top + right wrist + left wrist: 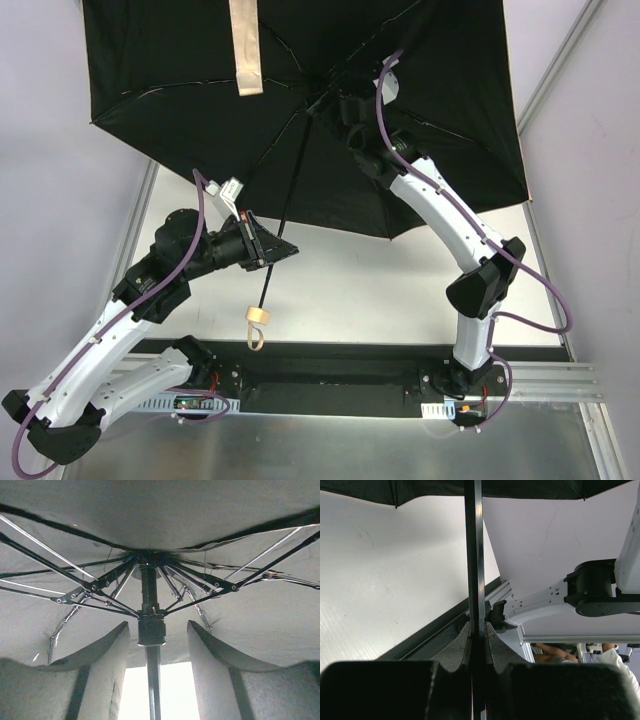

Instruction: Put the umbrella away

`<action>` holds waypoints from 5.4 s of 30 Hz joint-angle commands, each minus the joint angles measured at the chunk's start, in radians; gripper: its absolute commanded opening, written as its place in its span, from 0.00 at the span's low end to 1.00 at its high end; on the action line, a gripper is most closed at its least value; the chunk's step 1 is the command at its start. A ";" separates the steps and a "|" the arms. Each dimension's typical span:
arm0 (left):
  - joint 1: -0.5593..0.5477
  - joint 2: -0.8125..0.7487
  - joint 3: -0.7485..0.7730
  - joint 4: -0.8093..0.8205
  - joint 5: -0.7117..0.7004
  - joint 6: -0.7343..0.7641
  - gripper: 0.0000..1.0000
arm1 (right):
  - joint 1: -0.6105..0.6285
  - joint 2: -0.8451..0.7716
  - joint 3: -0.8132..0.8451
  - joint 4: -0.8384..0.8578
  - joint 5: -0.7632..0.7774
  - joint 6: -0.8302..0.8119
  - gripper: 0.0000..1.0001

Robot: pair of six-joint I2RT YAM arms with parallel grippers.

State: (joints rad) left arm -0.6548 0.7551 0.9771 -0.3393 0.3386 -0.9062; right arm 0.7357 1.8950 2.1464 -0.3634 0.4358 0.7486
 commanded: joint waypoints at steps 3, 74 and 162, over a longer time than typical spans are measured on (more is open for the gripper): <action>-0.008 -0.010 0.023 0.062 0.028 0.021 0.00 | 0.001 -0.016 0.038 0.044 -0.002 0.026 0.51; -0.016 0.038 -0.002 0.343 0.145 -0.165 0.00 | -0.159 -0.154 -0.025 0.221 -0.450 0.170 0.00; -0.074 0.096 0.017 0.223 0.241 0.010 0.00 | -0.084 -0.157 -0.186 0.396 -0.467 0.129 0.00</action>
State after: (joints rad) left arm -0.7204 0.8738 0.9581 -0.1524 0.6106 -0.9493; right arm 0.6685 1.7344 1.8843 0.0074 0.0658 0.8371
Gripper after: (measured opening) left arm 0.040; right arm 0.092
